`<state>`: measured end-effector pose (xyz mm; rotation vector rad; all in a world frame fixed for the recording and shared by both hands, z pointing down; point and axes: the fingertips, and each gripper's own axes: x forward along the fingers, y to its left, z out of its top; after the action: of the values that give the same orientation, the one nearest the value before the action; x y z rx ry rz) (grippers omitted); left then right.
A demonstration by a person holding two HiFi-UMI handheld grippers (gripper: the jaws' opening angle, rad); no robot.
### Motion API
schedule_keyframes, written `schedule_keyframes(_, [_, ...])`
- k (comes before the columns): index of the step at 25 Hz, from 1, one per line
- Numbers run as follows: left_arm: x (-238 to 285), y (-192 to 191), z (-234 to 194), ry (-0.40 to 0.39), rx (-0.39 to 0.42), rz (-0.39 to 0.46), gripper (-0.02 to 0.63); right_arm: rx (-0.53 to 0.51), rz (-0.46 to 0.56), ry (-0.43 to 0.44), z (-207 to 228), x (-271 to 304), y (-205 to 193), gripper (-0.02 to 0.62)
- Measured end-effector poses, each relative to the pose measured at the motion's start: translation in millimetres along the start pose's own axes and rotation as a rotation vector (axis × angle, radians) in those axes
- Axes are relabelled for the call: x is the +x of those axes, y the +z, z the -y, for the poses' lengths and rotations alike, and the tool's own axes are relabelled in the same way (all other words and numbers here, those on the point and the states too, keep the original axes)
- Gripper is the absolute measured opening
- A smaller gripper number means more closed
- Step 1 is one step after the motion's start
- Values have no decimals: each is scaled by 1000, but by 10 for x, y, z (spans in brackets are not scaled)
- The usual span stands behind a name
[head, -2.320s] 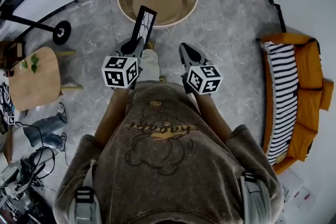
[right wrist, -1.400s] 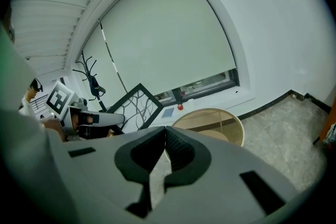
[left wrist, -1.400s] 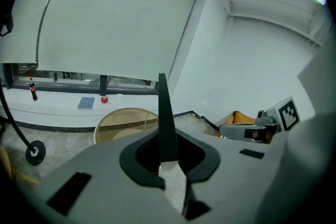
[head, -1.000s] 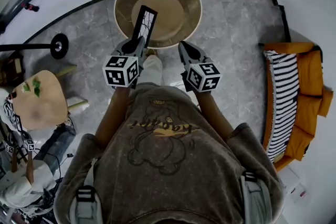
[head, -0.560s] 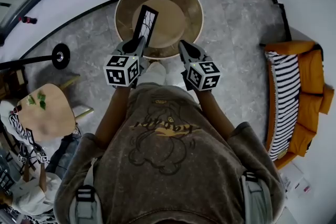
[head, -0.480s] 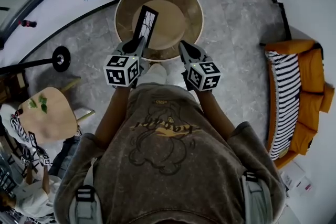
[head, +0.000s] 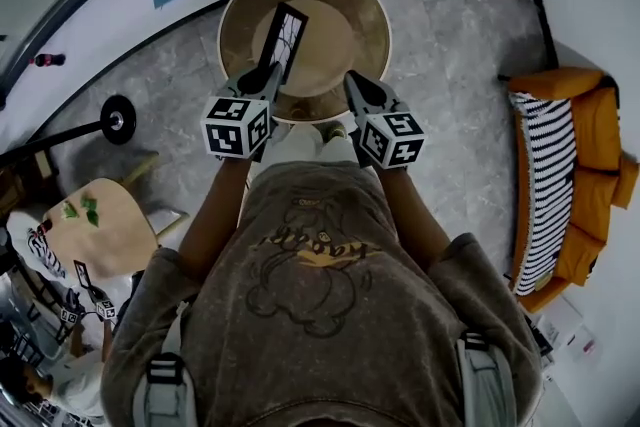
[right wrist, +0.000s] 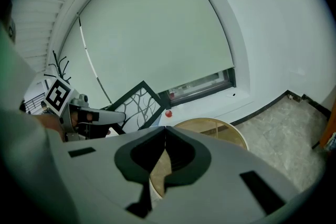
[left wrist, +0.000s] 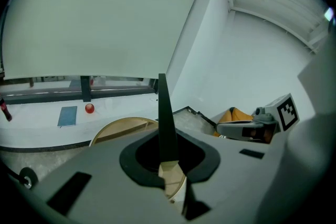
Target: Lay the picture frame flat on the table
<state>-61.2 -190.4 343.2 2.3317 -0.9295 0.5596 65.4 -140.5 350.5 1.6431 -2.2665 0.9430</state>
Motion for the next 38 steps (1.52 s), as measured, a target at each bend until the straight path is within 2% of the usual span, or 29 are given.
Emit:
schedule_keyframes(8, [231, 29, -116, 18, -34, -8, 44, 21, -9, -20, 259, 154, 44, 19])
schedule_keyframes(18, [597, -110, -202, 35, -60, -48, 44, 41, -42, 3, 488, 448, -9, 20])
schedule_keyframes(30, [1163, -474, -452, 67, -111, -88, 44, 72, -69, -12, 986, 811, -214, 20])
schedule_keyframes(38, [1527, -762, -702, 76, -146, -105, 44, 64, -87, 1, 1151, 1141, -423, 20])
